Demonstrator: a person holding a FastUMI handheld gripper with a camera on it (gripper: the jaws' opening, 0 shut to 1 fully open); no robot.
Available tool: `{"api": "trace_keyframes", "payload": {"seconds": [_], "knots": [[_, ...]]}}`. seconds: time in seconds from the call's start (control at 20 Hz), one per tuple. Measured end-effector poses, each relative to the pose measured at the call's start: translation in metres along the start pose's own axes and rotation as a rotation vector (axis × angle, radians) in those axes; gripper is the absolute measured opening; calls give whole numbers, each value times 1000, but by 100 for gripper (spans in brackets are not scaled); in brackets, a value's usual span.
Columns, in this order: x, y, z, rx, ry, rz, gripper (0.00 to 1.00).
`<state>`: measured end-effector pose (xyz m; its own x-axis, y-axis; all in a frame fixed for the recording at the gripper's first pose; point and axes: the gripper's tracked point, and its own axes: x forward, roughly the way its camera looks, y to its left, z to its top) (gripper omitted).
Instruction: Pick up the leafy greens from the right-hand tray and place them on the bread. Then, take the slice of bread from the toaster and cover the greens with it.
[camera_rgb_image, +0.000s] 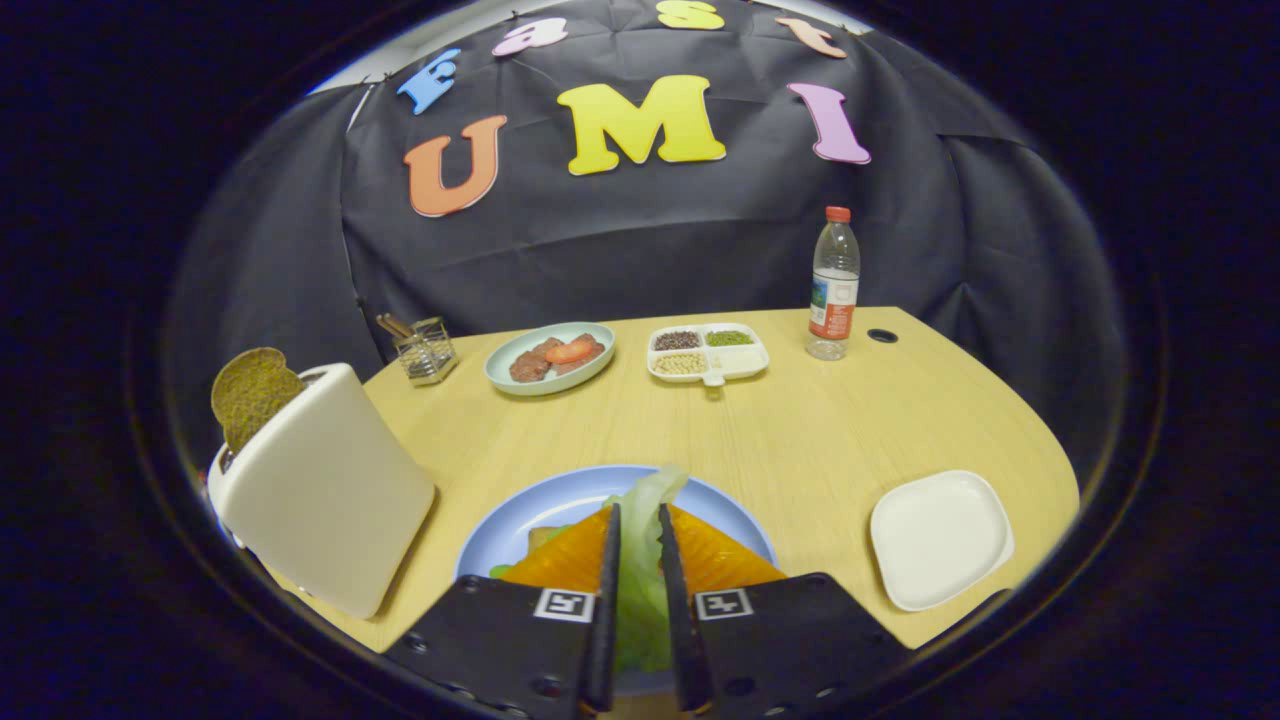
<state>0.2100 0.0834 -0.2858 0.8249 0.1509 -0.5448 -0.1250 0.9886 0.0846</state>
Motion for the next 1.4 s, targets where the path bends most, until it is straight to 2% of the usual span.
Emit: {"api": "trace_keyframes", "payload": {"seconds": [0.05, 0.15, 0.35, 0.7, 0.9, 1.25, 1.4], "knots": [[-3, 0, 0, -4, 2, 8, 37], [-10, 2, 0, -9, -6, 22, 40], [-35, 8, 5, -14, -38, 8, 98], [-101, 45, 41, -71, -140, -73, 96], [-139, 93, 69, -141, -207, -95, 96], [-167, 194, 97, -159, -272, 7, 96], [-159, 218, 99, -190, -262, -4, 95]]}}
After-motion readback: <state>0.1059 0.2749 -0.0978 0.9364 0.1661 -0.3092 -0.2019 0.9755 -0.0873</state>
